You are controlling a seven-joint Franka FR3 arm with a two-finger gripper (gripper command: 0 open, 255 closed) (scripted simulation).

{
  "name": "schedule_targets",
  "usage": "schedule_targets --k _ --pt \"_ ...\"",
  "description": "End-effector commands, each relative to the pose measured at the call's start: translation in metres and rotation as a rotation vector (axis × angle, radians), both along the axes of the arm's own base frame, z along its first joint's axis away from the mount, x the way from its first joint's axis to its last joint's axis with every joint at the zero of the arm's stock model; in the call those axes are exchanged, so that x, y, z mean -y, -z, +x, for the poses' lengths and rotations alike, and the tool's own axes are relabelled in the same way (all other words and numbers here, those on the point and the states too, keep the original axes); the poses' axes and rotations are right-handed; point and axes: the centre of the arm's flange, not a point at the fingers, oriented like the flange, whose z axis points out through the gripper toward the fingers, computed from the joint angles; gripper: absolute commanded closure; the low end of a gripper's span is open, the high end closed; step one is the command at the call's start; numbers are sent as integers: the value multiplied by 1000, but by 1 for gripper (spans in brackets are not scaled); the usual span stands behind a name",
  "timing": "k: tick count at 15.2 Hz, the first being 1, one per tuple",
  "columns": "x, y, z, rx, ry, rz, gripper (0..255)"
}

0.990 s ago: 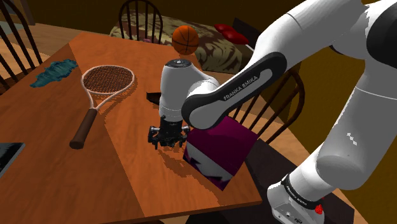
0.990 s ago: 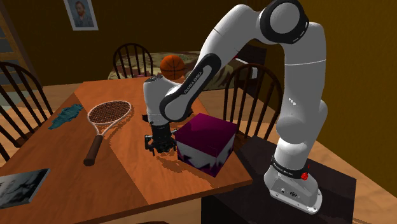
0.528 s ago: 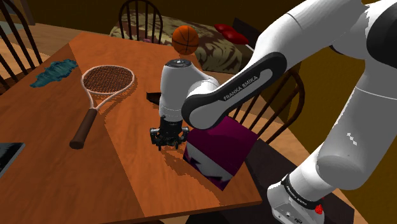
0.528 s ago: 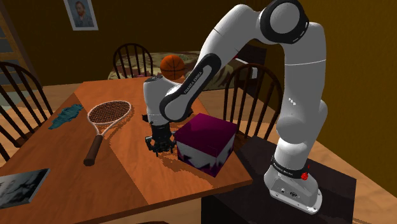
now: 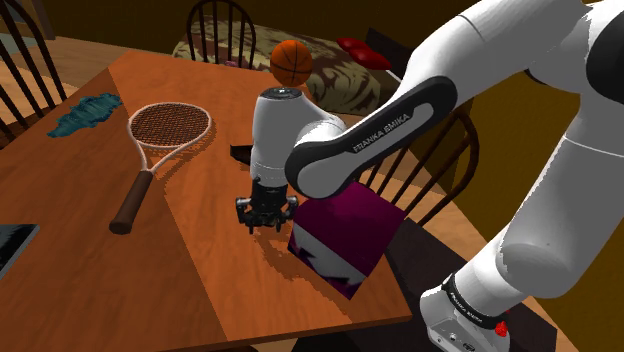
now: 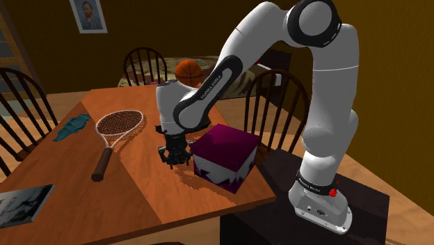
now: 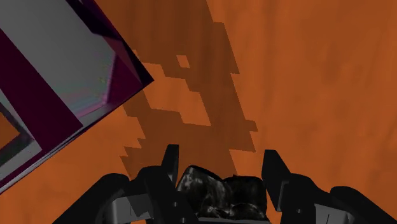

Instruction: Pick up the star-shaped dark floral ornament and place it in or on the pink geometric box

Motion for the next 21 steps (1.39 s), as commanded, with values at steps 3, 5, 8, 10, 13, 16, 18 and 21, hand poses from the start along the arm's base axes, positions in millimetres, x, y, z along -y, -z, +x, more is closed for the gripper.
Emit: schedule_targets --k 3,5,8,10,13,16,18,21 --pt "0 -20 0 0 0 0 255" --pt "0 -31 0 0 0 0 255" --pt "0 -46 0 0 0 0 255" --pt "0 -57 0 0 0 0 255" --pt "0 -73 0 0 0 0 255" --pt "1 -77 0 0 0 0 255" --pt "32 -67 40 -202 -11 147 0" --pt "72 -26 90 -505 -29 367 0"
